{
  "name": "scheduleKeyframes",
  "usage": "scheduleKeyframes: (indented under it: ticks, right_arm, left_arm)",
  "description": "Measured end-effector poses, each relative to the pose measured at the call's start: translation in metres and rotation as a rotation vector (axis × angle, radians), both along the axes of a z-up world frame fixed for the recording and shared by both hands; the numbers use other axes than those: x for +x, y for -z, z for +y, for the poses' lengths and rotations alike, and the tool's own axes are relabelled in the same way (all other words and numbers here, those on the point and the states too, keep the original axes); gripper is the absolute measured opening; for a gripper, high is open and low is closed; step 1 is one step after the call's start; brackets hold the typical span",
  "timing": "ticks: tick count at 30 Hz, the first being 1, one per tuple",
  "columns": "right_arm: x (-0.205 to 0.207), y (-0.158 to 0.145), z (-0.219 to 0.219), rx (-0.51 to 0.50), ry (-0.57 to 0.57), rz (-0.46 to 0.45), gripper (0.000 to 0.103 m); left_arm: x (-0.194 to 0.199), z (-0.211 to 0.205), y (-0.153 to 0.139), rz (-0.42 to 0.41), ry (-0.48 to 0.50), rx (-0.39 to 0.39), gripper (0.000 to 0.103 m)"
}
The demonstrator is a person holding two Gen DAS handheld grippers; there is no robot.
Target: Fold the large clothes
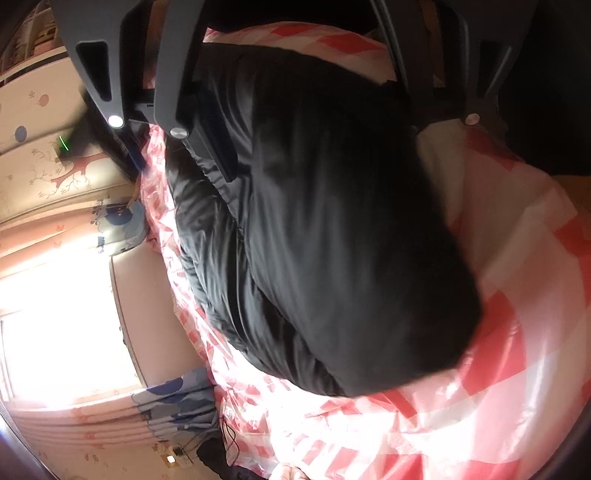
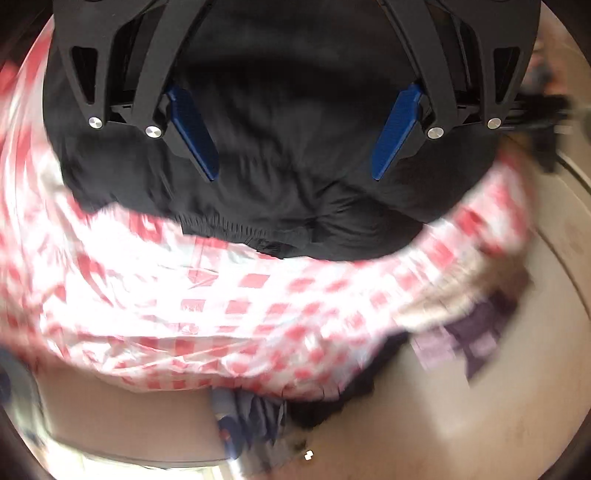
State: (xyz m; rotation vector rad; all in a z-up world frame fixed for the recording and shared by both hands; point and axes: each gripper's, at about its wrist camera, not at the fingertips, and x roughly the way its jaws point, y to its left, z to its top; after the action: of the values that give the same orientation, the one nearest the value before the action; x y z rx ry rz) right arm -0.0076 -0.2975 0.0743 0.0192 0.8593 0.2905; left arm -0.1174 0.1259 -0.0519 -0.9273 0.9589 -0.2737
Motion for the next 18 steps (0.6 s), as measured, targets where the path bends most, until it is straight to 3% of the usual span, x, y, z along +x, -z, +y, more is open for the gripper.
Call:
scheduleKeyframes:
  ticks: [2,4,8,14,16,17,18]
  right_arm:
    - [0.037,0.045,0.017,-0.129,0.03,0.081,0.087]
    - [0.056,0.088,0.009,-0.088,0.05,0.178,0.092]
    - [0.053,0.082,0.0,-0.054,0.061,0.197,0.092]
    - [0.067,0.039,-0.002,-0.031,0.098,0.075,0.096]
    - [0.09,0.052,0.008,-0.101,0.11,0.113,0.096]
    - [0.101,0.074,0.017,-0.183,0.103,0.169,0.097]
    - [0.108,0.094,0.021,-0.205,0.079,0.226,0.097]
  left_arm:
    - [-0.001,0.009,0.009,0.016,-0.012,-0.017,0.063]
    - [0.005,0.008,0.015,0.012,-0.009,-0.023,0.069]
    - [0.012,0.005,0.01,0.018,-0.025,-0.03,0.069]
    - [0.019,0.01,0.016,0.026,-0.082,-0.062,0.069]
    - [0.029,0.006,0.02,0.028,-0.094,-0.066,0.07]
    - [0.033,0.004,0.022,0.031,-0.094,-0.082,0.07]
    - [0.036,0.002,0.022,0.027,-0.086,-0.096,0.07]
